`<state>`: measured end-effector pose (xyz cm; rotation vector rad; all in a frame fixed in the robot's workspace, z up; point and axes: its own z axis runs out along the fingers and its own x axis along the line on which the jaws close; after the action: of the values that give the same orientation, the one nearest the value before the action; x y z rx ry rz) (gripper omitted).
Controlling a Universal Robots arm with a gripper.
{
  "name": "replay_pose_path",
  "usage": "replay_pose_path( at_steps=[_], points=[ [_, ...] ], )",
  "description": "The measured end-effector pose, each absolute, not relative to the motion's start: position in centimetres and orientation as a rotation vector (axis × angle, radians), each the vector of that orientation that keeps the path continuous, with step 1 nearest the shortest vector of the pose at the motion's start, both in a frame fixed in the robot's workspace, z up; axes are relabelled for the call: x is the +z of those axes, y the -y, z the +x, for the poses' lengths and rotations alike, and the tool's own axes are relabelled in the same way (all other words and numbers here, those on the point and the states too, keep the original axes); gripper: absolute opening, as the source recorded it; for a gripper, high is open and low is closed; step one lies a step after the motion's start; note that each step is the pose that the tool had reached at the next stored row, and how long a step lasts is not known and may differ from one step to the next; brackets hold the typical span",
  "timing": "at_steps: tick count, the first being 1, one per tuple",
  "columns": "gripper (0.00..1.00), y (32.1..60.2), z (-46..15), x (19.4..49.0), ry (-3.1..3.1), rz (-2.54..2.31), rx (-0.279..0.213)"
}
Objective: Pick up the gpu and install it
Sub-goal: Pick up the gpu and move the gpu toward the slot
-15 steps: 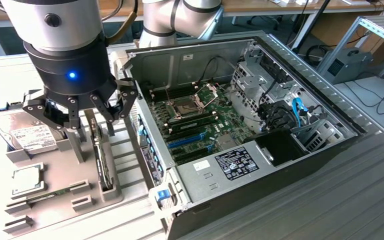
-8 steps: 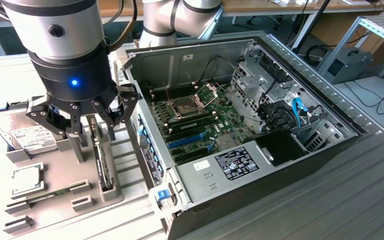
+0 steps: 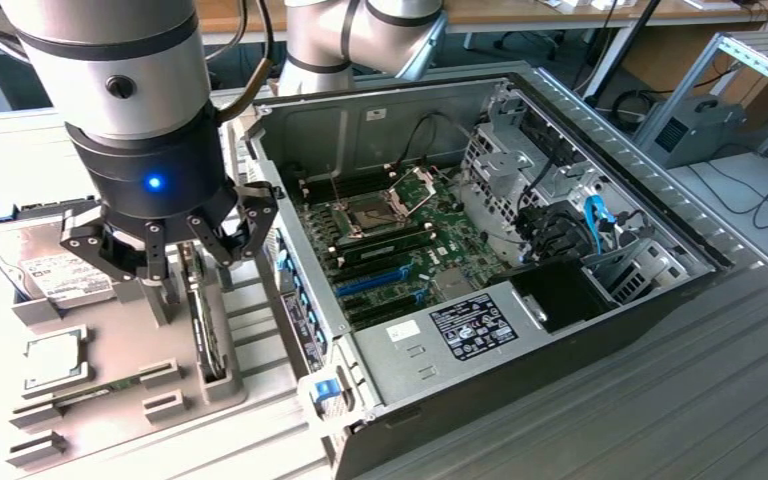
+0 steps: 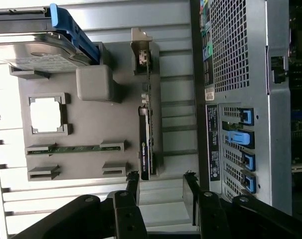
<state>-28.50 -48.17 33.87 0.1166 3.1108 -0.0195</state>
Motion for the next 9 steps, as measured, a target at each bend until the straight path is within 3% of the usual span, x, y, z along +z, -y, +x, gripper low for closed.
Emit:
replay_pose_path(
  at_steps=[9],
  points=[
    [0.48, 48.17, -28.50, 33.63, -3.111, 0.117, -0.022]
  ],
)
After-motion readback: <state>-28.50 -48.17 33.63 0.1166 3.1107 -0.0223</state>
